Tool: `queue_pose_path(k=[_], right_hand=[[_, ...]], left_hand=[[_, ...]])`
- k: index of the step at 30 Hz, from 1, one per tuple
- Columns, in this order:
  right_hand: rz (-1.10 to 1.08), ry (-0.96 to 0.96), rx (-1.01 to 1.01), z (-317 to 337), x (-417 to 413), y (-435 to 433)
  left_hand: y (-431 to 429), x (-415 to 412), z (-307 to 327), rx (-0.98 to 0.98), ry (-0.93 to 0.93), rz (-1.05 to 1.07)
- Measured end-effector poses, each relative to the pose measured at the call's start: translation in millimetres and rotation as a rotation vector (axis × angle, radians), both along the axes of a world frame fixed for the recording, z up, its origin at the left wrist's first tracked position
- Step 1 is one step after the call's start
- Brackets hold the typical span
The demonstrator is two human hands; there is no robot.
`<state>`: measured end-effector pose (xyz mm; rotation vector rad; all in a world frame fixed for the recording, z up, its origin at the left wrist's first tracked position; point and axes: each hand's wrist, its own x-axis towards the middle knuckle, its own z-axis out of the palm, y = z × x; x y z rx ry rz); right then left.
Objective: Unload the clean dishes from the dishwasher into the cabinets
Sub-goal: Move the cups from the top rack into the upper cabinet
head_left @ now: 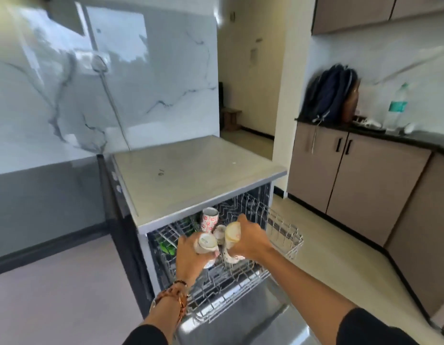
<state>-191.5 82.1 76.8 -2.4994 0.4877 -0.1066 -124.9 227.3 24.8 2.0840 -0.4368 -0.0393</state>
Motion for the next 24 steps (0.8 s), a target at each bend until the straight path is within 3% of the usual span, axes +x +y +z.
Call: queue_pose_path(k=[7,13,19,24], right_hand=[[0.129,-0.182,-0.186,184.2,-33.2,66.4],[0.293,-0.392,-0.216,340.9,-25.2,168.1],[0.461,-0.573,-0.129,441.2,9.8,278.8],[0.501,-0.671,-0.067,501.1,60.7,362.0]], left_hand=[[61.8,-32.0,174.2,-0.038,-0.198,0.061],[171.3,-28.2,344.1,-0.090,-0.392,0.242],[299.9,-33.7,475.3,-0.174,-0.524,0.382],[402.2,-21.0,543.4,-0.171,-0.596,0.501]])
